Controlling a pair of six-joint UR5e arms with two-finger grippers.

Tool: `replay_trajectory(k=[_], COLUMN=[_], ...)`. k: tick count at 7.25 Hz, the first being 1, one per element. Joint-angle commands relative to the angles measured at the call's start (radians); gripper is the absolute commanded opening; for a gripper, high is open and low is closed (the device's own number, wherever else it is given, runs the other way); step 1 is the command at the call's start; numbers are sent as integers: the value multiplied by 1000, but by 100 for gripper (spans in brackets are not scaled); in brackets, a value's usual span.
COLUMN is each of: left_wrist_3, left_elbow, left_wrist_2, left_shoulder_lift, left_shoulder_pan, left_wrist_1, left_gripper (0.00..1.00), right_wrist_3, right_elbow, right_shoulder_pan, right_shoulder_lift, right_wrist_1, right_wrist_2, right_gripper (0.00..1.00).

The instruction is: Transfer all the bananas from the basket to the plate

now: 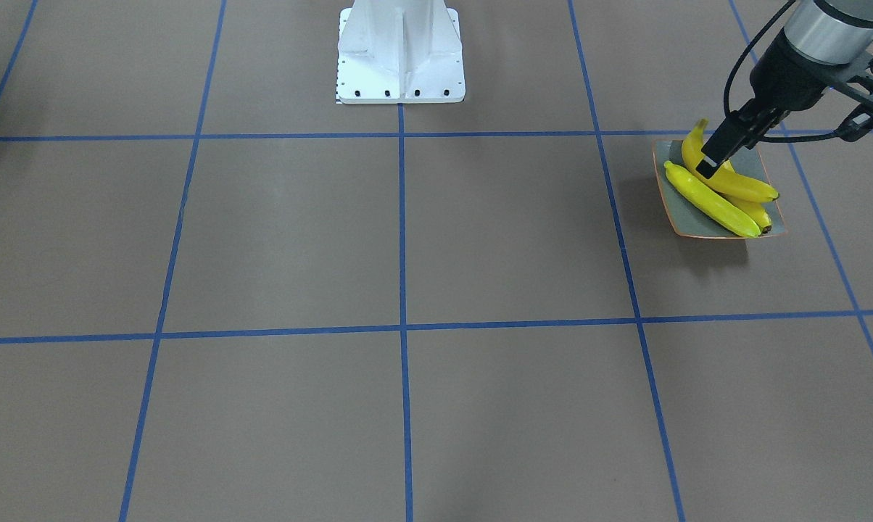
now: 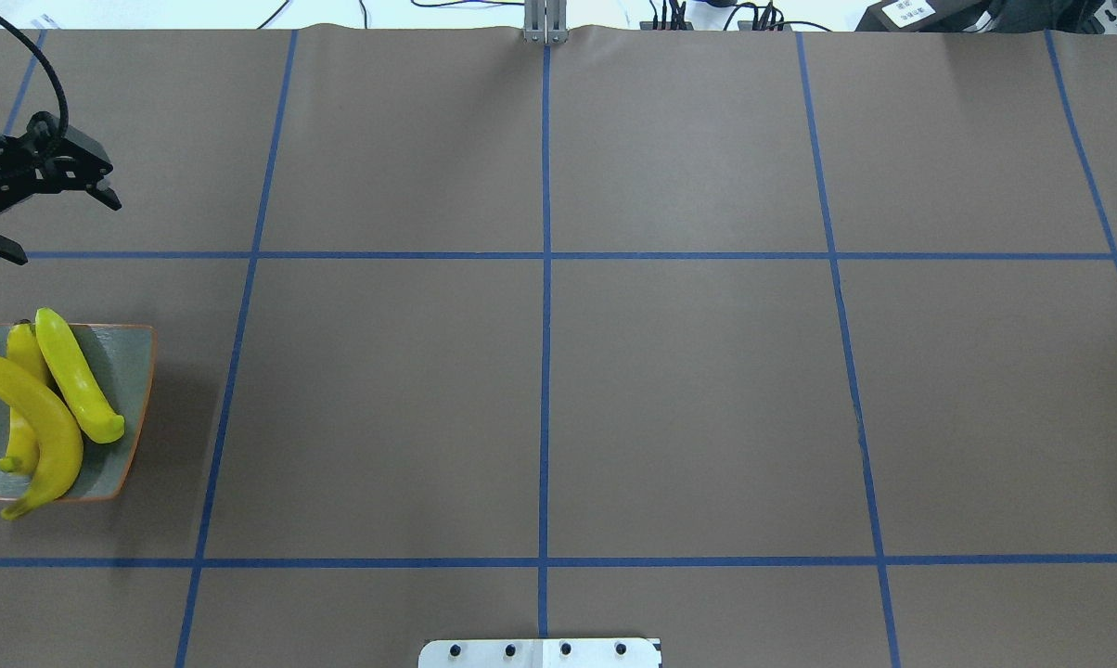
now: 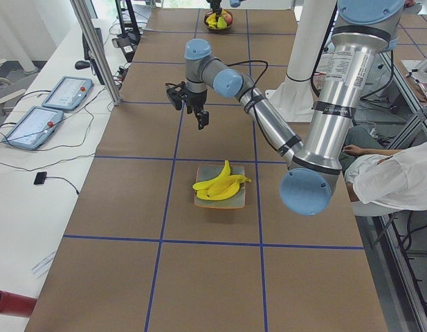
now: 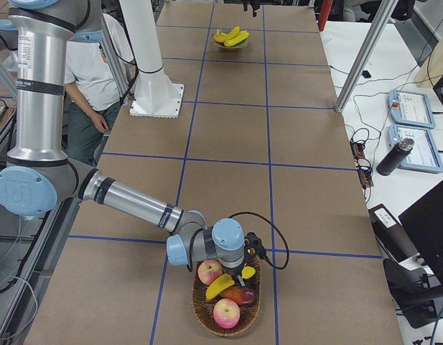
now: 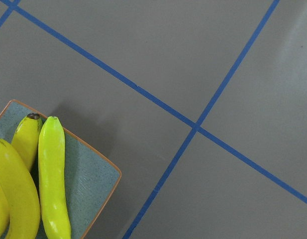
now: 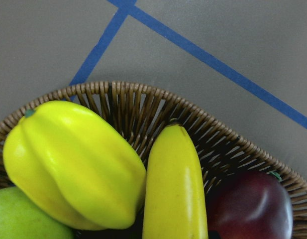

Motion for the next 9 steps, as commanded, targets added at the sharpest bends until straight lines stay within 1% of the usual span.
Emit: replay_trajectory(k=[1, 3, 4, 5, 6, 7, 8, 9], left_wrist_3=[-52, -83, -88, -91, -108, -134, -184, -248], left_elbow=[-8, -10, -8, -2, 9, 29, 71, 102], left_wrist_2=[-12, -17, -19, -19, -19, -19, -37, -67], left_shoulder_lift=[-12, -28, -31, -54, -72, -97, -129, -146], left_shoulder_pan=[0, 3, 4, 6, 6, 7, 9, 10], left_wrist_1=[-3, -3, -9, -9, -12, -29, -82, -154], left_gripper=[100, 100, 100, 100, 100, 100, 100, 100], right_wrist_3=[-106, -241, -280, -276, -225, -135, -34, 120], right_elbow=[15, 35, 123, 227, 294, 312, 329, 392], right_shoulder_pan=[34, 144, 175, 180, 174, 169, 146, 110], right_shoulder_lift=[24, 119, 156, 177, 190, 187, 187, 190], right_wrist_1=[-106, -303, -467, -629, -734, -754, -754, -749], right_wrist_2=[1, 12, 15, 32, 134, 297, 411, 492], right_gripper=[0, 0, 0, 0, 0, 0, 0, 0])
